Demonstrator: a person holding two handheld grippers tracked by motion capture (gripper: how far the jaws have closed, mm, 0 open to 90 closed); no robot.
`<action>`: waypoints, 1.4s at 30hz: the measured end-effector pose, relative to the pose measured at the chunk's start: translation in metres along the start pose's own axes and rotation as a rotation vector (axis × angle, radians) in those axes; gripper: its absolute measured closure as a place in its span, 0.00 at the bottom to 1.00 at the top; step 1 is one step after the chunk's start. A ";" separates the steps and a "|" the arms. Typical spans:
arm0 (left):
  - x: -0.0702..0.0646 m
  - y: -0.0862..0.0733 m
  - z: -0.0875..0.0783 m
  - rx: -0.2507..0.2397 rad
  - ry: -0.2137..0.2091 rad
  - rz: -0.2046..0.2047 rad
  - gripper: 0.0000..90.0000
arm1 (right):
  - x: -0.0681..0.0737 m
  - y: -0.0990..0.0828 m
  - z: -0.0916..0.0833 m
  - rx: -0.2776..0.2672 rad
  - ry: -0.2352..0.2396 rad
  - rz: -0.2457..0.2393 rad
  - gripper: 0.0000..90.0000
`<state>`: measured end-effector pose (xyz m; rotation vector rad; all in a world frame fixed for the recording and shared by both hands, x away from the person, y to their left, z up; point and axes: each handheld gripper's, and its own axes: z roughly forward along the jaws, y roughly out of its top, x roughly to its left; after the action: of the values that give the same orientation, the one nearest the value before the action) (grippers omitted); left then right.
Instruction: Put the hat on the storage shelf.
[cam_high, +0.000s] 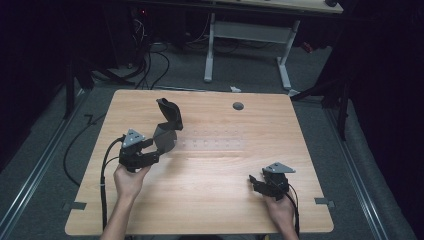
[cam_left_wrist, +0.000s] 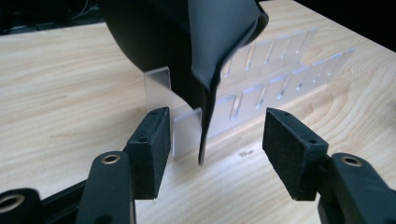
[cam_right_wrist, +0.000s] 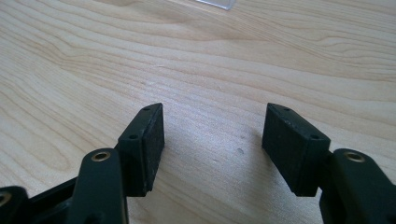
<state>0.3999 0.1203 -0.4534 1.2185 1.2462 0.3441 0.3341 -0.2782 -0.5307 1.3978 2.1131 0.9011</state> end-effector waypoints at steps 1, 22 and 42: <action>0.000 -0.001 -0.002 0.005 0.004 0.000 0.47 | 0.000 0.000 0.000 0.000 0.000 0.000 0.43; -0.001 -0.020 -0.035 0.022 -0.026 -0.046 0.46 | 0.000 0.000 0.000 -0.001 -0.001 -0.003 0.44; -0.012 -0.049 -0.036 0.077 -0.052 -0.048 0.45 | 0.000 0.000 0.000 -0.001 -0.001 -0.002 0.43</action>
<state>0.3464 0.1104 -0.4824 1.2537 1.2516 0.2298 0.3342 -0.2780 -0.5308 1.3947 2.1130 0.9001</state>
